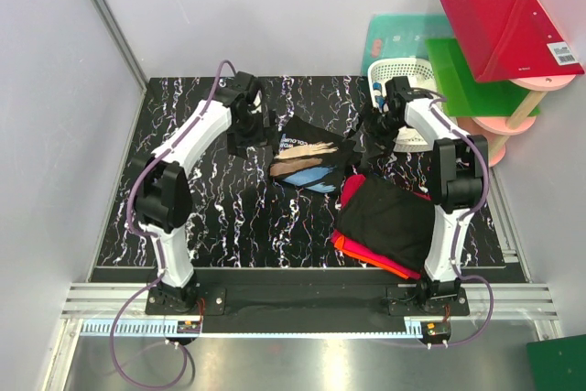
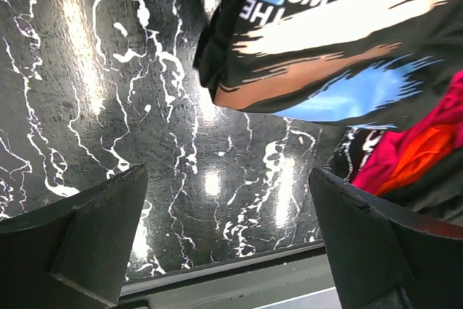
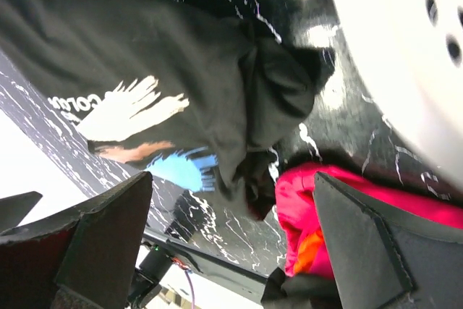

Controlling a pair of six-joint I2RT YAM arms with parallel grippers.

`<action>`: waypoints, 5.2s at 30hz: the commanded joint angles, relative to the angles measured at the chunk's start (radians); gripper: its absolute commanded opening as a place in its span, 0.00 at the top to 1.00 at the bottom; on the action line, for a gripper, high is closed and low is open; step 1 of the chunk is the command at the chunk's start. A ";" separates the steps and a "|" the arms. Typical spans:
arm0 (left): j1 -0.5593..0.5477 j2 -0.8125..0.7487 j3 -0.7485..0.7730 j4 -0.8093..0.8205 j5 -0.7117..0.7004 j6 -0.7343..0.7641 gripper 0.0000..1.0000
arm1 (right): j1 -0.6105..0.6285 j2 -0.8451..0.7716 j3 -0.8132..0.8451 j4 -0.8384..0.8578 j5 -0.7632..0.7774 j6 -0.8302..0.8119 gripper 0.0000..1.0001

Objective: Fold and stack the t-shirts

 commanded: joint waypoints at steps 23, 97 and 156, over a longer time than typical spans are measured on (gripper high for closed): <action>0.058 0.181 0.089 0.050 0.082 0.047 0.01 | 0.011 0.084 0.346 -0.315 -0.013 -0.111 0.00; 0.090 0.072 -0.183 0.241 0.319 0.128 0.01 | 0.371 -0.047 -0.087 -0.002 0.573 0.014 0.00; 0.141 0.245 -0.111 0.581 0.305 -0.301 1.00 | 0.184 0.145 0.153 0.139 0.154 0.122 0.00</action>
